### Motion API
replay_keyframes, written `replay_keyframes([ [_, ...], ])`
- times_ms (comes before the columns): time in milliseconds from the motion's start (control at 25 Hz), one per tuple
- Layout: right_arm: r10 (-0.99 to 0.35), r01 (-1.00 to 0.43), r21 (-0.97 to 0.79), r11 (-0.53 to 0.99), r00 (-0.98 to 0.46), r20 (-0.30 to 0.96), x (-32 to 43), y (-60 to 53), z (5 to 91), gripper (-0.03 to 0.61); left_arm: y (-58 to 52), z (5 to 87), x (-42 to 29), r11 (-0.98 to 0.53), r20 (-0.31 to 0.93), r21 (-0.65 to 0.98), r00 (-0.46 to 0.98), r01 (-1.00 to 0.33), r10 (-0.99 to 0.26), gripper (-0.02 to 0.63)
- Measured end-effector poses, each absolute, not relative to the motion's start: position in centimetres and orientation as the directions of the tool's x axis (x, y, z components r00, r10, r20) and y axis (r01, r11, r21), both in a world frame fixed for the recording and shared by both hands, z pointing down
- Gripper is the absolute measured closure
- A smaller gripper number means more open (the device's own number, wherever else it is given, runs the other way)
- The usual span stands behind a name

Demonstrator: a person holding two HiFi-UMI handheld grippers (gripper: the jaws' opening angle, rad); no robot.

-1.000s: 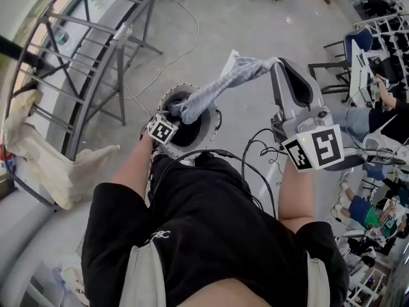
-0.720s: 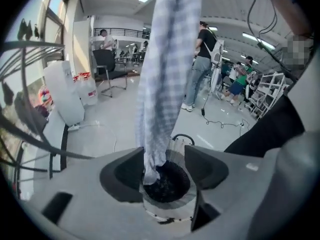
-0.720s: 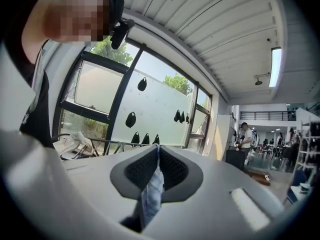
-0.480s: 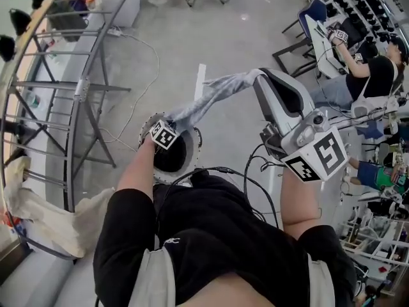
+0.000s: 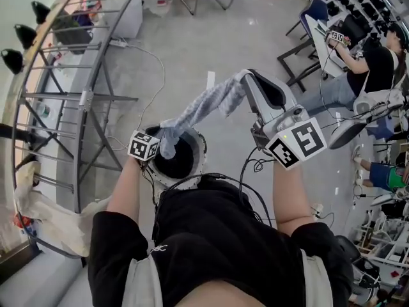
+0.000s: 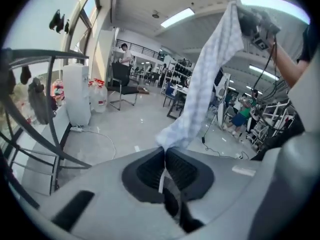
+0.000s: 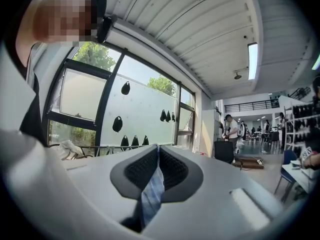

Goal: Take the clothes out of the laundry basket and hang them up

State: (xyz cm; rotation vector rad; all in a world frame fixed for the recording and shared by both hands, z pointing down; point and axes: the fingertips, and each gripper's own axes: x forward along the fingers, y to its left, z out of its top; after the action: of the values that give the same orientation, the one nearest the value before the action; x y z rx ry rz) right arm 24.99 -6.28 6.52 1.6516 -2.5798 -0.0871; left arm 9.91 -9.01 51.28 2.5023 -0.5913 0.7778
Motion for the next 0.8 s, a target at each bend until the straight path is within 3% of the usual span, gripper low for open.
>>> replay_keyframes([
  [360,-0.888,-0.888,0.03,0.458,-0.456,0.056,25.2,-8.9,10.1,0.551,-12.2,35.3,7.0,-0.812,0.416,0.124,0.772,-0.571,-0.48,0.601],
  [600,-0.866,-0.865,0.063,0.498,-0.494,0.07,24.5,-10.9,11.0,0.551,-13.1,23.9,5.0,-0.793,0.368,-0.094,0.719,-0.602,-0.589,0.6],
  [800,-0.815,-0.812,0.077,0.579,-0.575,0.067,22.9,-12.3,11.3,0.551,-13.4,14.0,2.9,-0.69,0.303,-0.315,0.62,-0.652,-0.724,0.6],
])
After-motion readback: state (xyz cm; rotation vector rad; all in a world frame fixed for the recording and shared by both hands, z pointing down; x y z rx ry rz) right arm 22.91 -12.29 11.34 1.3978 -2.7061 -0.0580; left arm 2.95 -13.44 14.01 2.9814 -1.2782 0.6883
